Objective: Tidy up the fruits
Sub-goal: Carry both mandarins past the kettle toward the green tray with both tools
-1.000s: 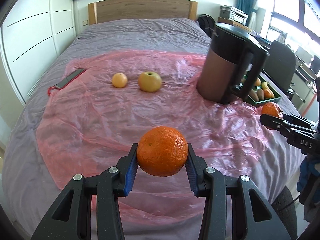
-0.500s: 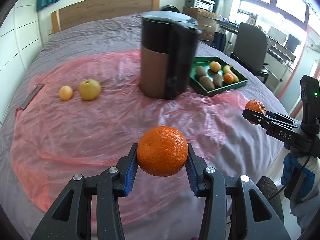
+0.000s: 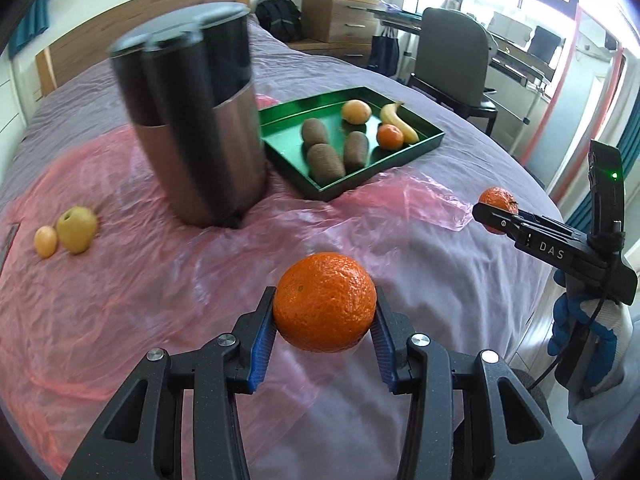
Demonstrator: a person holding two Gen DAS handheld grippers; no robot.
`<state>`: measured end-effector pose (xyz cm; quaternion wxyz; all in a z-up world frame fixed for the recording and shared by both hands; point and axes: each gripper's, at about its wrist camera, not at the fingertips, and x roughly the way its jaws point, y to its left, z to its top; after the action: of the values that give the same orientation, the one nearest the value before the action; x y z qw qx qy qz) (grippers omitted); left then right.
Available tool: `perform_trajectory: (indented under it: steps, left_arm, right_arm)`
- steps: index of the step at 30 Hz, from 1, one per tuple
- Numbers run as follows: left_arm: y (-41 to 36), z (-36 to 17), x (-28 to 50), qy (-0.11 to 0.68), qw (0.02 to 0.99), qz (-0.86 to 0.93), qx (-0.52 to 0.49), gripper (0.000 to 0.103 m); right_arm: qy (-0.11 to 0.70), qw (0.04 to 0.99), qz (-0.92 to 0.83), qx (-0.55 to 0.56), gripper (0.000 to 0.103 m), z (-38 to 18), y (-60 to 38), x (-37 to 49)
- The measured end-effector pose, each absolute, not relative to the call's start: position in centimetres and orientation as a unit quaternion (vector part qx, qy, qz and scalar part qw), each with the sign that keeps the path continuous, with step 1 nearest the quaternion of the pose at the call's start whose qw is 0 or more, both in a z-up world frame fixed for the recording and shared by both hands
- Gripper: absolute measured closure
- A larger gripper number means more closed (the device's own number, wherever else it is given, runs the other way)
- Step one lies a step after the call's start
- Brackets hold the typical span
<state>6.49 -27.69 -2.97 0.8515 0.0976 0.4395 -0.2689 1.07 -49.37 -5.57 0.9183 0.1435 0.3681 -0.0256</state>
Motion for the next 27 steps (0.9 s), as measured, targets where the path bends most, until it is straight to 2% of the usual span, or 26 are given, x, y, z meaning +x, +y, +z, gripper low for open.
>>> perform_trajectory:
  steps: [11, 27]
  left_arm:
    - [-34.5, -3.8, 11.4, 0.434, 0.844, -0.295, 0.108, 0.064]
    - [-43.4, -4.8, 22.7, 0.406, 0.861, -0.285, 0.111, 0.064]
  right_arm:
    - [0.341, 0.927, -0.044, 0.151, 0.026, -5.9, -54.4, 5.7]
    - [0.316, 0.943, -0.015, 0.106, 0.026, -3.8, -56.1, 18.7]
